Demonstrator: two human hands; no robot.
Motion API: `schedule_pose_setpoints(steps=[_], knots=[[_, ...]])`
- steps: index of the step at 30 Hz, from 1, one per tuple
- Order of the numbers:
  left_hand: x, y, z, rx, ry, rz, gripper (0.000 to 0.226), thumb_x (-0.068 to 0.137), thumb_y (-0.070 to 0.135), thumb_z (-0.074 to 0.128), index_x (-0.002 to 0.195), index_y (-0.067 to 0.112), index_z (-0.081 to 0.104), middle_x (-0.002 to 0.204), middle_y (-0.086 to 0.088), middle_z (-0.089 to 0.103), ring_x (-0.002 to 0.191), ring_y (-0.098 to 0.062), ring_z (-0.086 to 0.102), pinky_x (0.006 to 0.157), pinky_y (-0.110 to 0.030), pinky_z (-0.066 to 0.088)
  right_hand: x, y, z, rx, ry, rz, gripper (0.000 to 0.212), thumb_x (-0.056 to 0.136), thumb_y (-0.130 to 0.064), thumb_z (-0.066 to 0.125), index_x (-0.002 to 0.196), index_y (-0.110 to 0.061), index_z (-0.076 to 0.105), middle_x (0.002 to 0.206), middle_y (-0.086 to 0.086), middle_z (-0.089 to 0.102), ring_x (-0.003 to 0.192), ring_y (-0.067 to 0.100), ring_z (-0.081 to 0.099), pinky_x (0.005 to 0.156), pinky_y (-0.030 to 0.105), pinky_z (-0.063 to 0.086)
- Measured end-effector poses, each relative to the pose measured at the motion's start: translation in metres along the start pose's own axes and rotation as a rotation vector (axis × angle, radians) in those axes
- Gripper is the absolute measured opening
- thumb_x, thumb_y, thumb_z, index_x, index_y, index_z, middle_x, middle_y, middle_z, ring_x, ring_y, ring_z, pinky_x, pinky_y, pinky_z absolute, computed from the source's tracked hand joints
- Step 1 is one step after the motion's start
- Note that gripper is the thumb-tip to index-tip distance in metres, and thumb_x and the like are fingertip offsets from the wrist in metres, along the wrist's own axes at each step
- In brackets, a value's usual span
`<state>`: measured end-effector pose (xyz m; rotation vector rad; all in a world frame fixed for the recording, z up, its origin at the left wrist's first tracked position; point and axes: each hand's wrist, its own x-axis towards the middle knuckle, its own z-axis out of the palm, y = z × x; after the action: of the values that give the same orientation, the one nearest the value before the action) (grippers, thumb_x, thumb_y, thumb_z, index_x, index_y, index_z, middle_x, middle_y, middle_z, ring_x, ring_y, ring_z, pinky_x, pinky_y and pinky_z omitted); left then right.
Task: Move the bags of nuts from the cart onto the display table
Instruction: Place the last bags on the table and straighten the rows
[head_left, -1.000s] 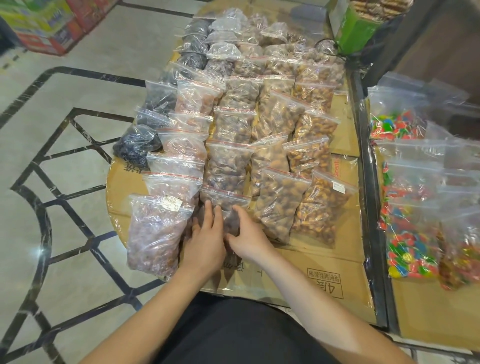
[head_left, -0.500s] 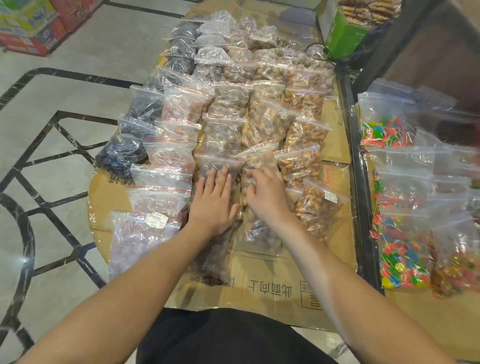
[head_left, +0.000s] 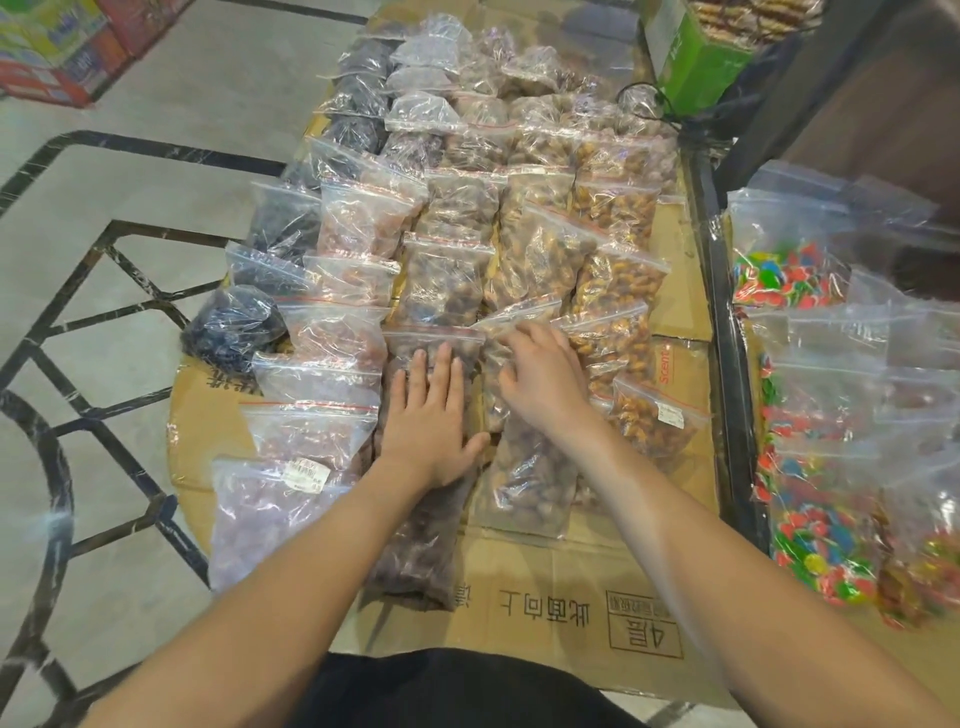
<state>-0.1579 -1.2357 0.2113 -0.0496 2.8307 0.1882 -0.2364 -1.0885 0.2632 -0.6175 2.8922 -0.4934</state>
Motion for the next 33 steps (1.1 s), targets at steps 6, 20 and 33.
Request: schedule_pose_setpoints(steps=[6, 20, 33], knots=[[0.030, 0.006, -0.049, 0.001, 0.199, -0.021, 0.058, 0.100, 0.049, 0.039, 0.144, 0.012, 0.039, 0.160, -0.021, 0.027, 0.145, -0.039, 0.028, 0.115, -0.054, 0.026, 0.026, 0.011, -0.003, 0.023, 0.056, 0.053, 0.040, 0.097, -0.019, 0.054, 0.135, -0.010, 0.062, 0.146, 0.010, 0.054, 0.140, 0.031, 0.040, 0.118, 0.048, 0.036], [0.093, -0.020, -0.028, 0.023, 0.044, 0.052, 0.080, 0.101, 0.062, 0.010, 0.160, 0.016, -0.018, 0.160, -0.015, -0.037, 0.148, -0.035, -0.035, 0.123, -0.056, -0.014, 0.049, 0.004, 0.007, -0.063, -0.087, 0.126, 0.034, 0.098, -0.027, 0.051, 0.127, -0.013, 0.061, 0.144, 0.012, 0.050, 0.140, 0.034, 0.036, 0.117, 0.051, 0.031], [0.160, -0.031, -0.053, 0.031, 0.186, 0.062, 0.093, 0.095, 0.074, 0.016, 0.163, 0.012, 0.001, 0.172, -0.012, -0.001, 0.157, -0.037, -0.005, 0.125, -0.057, -0.005, 0.146, 0.013, -0.032, -0.013, 0.151, 0.076, 0.035, 0.097, -0.024, 0.053, 0.128, -0.010, 0.063, 0.137, 0.011, 0.059, 0.131, 0.035, 0.044, 0.109, 0.045, 0.040]])
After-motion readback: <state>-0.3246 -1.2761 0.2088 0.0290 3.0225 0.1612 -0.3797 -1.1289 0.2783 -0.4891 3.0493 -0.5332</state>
